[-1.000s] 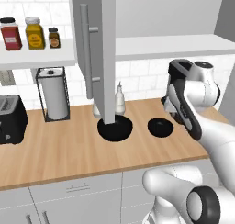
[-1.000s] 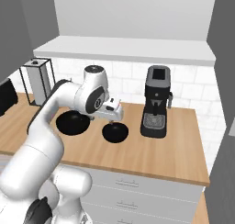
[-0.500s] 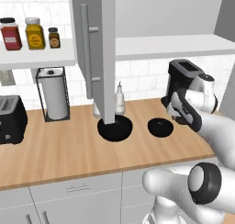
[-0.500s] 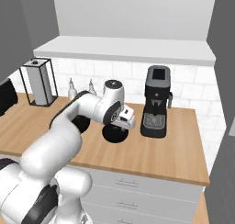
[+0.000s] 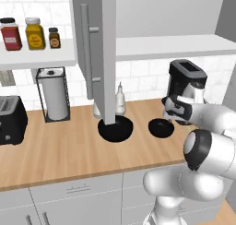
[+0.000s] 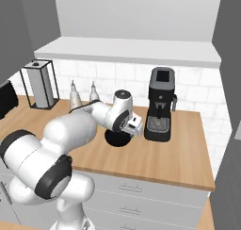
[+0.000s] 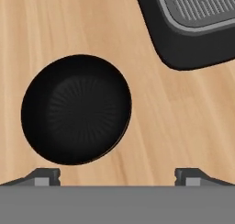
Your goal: Pick up the bowls on the counter and stack them on top of one another in the open cabinet. Place the smaller bowl on top of the larger bowl.
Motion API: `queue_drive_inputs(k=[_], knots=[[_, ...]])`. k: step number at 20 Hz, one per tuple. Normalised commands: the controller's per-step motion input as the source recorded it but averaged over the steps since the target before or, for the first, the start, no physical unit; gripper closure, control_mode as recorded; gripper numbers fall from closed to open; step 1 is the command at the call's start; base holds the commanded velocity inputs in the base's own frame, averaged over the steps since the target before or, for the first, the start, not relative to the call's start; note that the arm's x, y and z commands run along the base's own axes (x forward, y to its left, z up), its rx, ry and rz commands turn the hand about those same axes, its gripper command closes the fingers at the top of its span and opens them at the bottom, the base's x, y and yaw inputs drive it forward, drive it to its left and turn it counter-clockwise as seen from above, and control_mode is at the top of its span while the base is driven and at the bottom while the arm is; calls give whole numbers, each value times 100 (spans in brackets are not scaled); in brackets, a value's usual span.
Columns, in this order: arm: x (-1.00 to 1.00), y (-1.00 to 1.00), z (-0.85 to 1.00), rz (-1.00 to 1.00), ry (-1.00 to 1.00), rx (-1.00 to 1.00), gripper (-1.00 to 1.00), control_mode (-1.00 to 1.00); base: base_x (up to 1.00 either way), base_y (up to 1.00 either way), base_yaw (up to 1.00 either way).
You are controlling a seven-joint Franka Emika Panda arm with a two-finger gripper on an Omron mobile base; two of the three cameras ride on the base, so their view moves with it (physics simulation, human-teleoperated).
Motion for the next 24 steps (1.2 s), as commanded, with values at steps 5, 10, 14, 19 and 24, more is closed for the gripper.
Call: queue_drive_inputs(k=[5, 10, 14, 19, 24], knots=[[28, -25, -26, -3, -1, 1, -100, -100, 0, 0, 0], [37, 0, -8, -1, 0, 1, -100, -100, 0, 0, 0], [17, 0, -27, 0, 5, 2, -100, -100, 0, 0, 0], [0, 0, -48, 0, 1, 1, -100, -100, 0, 0, 0], [5, 4, -41, 0, 0, 0, -100, -100, 0, 0, 0]])
